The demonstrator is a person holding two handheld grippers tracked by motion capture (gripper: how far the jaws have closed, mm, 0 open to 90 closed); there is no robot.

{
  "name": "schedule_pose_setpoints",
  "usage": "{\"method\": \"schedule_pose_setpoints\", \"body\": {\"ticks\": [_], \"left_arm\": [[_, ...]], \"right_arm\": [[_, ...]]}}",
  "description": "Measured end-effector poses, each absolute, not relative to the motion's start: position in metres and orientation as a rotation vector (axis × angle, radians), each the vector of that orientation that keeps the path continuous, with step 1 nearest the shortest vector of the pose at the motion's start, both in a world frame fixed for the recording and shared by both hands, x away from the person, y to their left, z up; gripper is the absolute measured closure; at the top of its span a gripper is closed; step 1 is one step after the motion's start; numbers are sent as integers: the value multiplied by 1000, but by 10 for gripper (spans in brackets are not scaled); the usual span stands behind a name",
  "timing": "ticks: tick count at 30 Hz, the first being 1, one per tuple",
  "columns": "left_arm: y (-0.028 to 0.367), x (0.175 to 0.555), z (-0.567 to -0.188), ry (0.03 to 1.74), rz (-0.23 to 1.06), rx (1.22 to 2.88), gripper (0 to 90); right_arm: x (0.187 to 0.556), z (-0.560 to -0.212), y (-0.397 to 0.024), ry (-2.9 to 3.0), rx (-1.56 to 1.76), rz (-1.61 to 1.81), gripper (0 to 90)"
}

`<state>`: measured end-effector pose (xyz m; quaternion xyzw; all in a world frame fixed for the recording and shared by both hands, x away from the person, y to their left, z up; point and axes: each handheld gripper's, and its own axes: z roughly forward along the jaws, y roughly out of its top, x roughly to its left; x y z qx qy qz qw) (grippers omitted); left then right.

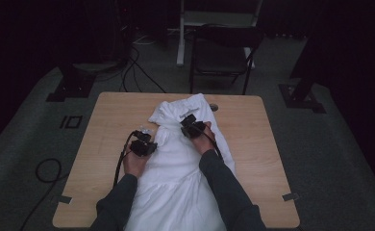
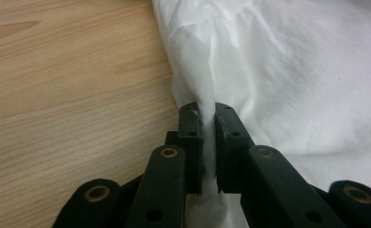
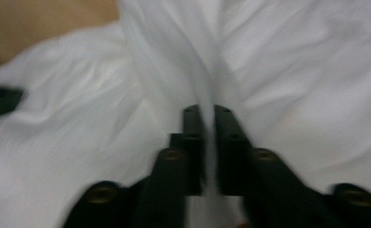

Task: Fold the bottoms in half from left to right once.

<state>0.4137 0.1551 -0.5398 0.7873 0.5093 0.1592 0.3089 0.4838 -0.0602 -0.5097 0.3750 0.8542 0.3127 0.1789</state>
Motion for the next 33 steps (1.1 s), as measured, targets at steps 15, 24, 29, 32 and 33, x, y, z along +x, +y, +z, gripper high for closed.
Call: {"method": "schedule_pose_setpoints", "body": {"ticks": [15,24,29,32,33], "left_arm": [[140,408,-535,1287,377,2077,519],[118,434,-540,1262,425,2139,529],[118,418,-539,1220,398,2175,822],[123,399,-540,1216,379,2165,844],[125,391,-540,1213,377,2165,844]], "right_arm": [[504,-525,-209,2084,1755,1166,822],[494,-538,-198,2214,1585,948,742],[484,-538,-191,2260,1522,928,756],[471,-538,-189,2291,1487,930,755],[468,-538,-188,2301,1468,930,755]]}}
